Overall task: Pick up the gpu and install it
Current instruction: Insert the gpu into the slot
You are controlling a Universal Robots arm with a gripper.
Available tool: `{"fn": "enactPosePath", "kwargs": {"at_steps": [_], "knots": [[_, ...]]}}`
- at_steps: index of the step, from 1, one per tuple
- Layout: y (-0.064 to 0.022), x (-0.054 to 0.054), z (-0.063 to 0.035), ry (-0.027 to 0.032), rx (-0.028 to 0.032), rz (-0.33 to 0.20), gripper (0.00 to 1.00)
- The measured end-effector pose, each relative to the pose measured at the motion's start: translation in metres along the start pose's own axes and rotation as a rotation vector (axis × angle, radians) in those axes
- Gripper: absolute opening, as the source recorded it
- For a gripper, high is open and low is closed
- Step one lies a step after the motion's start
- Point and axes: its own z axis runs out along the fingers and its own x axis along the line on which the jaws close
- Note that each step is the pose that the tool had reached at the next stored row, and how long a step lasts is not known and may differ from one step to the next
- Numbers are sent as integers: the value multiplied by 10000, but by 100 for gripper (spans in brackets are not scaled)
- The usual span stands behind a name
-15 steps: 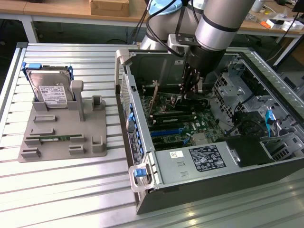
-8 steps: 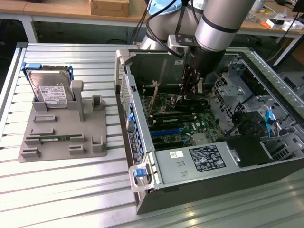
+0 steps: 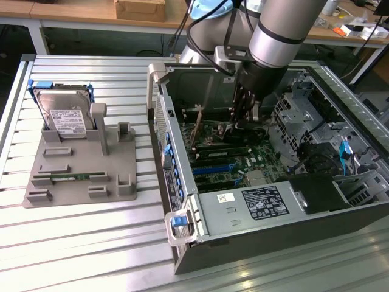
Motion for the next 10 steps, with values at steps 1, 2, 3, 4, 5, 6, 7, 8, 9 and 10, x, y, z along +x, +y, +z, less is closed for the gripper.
{"fn": "enactPosePath", "kwargs": {"at_steps": [1,2,3,4,5,6,7,8,9,10], "knots": [[0,1,6,0,0,0,26],[1,3,13,0,0,-1,26],[2,3,19,-2,1,0,26],[4,4,27,0,0,-1,26],[4,5,34,3,1,-1,26],[4,7,40,5,1,-9,26],[4,7,41,9,0,-55,26],[4,6,43,16,-6,-306,26],[4,6,44,22,-12,-565,26],[4,6,44,25,-16,-706,26]]}}
